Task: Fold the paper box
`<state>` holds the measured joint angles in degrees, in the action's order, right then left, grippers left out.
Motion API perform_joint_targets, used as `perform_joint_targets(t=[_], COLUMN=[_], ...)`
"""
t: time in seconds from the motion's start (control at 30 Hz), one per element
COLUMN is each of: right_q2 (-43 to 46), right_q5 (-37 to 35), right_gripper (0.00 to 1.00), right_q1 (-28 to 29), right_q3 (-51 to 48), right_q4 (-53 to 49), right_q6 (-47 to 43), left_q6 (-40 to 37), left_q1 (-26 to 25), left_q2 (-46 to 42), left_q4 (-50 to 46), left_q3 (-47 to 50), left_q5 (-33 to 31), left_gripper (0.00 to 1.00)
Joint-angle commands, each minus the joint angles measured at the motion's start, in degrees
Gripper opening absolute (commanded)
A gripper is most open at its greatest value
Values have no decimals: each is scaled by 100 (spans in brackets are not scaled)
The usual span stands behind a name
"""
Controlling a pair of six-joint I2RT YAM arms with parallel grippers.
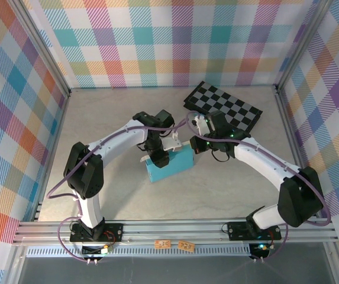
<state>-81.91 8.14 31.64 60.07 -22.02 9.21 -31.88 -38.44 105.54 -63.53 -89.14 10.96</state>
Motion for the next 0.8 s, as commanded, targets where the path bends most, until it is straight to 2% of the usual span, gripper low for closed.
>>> perform_joint_targets(t=[0.0, 0.33, 0.67, 0.77], right_q2=[26, 217, 600, 650], right_q5=[125, -91, -967, -1119], right_gripper=[0, 0, 0, 0], right_q1=[164, 243, 571, 572], right_q3=[-379, -961, -1866, -1870], right_q4=[35, 345, 1202, 1209], right_q6=[412, 197, 168, 215], left_q6=[327, 320, 760, 902], left_q1=[91, 143, 354, 381], left_q2=[147, 200, 12, -263], left_q4=[305, 313, 564, 784], left_q3=[-217, -297, -203, -20], left_q5=[-296, -351, -30, -11], left_gripper=[32, 32, 38, 43])
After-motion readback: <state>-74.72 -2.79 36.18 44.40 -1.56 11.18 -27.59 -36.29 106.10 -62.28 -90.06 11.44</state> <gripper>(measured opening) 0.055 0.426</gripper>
